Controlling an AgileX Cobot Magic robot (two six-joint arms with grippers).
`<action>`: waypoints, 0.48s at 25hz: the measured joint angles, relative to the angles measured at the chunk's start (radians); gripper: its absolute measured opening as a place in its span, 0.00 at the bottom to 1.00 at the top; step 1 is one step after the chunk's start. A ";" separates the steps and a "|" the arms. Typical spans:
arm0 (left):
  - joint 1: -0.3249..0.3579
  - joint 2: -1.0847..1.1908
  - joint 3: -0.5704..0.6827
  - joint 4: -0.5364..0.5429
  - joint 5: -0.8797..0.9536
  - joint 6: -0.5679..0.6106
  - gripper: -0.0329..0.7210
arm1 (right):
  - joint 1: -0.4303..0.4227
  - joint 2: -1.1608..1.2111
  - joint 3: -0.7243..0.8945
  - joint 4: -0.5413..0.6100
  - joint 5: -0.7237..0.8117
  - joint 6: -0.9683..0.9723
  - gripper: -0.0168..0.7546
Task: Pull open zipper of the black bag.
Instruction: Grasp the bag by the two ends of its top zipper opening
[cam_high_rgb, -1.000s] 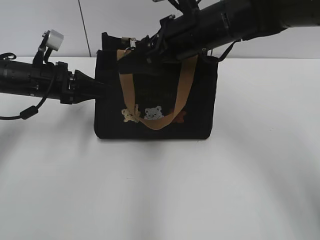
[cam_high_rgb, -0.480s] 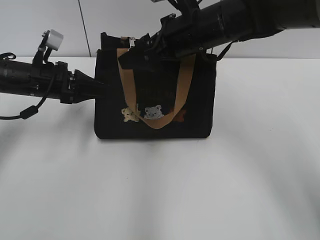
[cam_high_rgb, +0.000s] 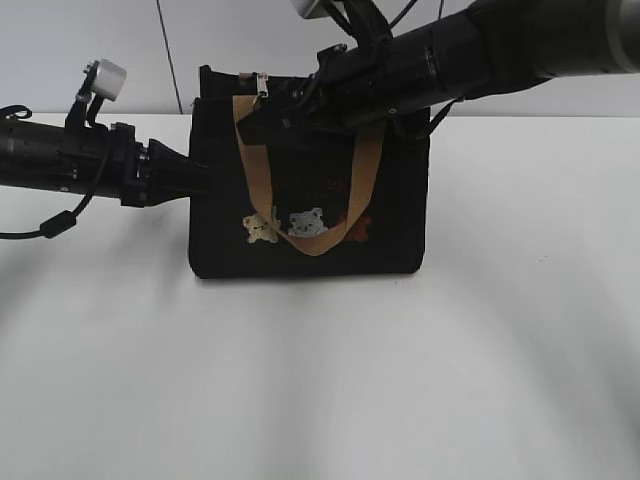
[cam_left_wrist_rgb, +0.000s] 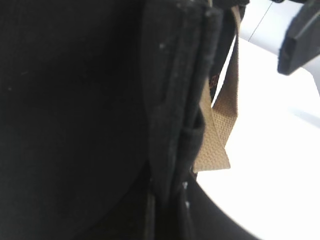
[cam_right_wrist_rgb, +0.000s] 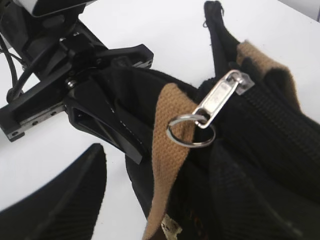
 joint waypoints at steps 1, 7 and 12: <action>0.000 0.000 0.000 0.000 0.000 0.000 0.08 | 0.000 0.001 0.000 0.010 0.000 -0.006 0.65; 0.000 0.000 0.000 -0.002 0.000 0.000 0.08 | 0.000 0.004 0.000 0.089 -0.004 -0.072 0.61; 0.000 0.000 0.000 -0.002 0.000 0.000 0.08 | 0.000 0.004 0.000 0.106 -0.006 -0.091 0.61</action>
